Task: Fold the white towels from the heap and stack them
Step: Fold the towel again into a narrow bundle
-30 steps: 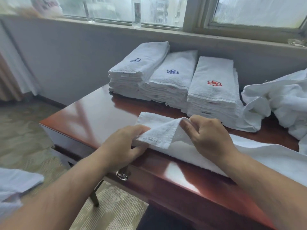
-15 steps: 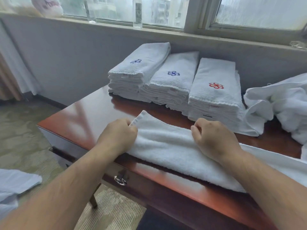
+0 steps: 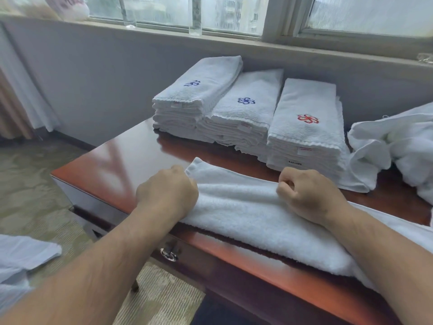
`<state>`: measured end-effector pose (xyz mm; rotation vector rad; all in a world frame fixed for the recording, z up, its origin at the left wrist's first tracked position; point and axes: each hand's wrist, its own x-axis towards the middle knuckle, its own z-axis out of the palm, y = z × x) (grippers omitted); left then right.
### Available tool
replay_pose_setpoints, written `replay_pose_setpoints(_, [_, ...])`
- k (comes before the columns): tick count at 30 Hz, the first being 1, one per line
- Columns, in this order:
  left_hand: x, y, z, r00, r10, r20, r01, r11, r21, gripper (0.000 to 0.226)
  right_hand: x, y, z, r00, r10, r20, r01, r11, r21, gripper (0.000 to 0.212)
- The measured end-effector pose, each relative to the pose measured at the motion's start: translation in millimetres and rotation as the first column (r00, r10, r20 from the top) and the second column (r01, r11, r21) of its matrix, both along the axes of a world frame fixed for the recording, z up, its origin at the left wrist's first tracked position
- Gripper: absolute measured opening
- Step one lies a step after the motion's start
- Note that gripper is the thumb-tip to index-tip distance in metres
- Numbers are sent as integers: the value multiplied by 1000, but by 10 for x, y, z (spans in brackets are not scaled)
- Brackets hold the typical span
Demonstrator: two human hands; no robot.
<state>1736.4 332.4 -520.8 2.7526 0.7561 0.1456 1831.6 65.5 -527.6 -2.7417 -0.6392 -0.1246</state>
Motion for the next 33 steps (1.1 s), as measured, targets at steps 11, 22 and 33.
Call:
replay_pose_setpoints(11, [33, -334, -227, 850, -526, 30, 516, 842, 157, 51, 40, -81, 23, 994, 75, -79, -68, 994, 80, 12])
replay_pose_setpoints(22, [230, -130, -163, 823, -567, 11, 562, 817, 128, 53, -224, -241, -10, 996, -37, 81, 39, 999, -15, 21])
replay_pose_setpoints(33, [270, -426, -261, 714, -691, -113, 700, 703, 123, 78, -696, -367, -7, 999, 36, 0, -36, 999, -1, 50])
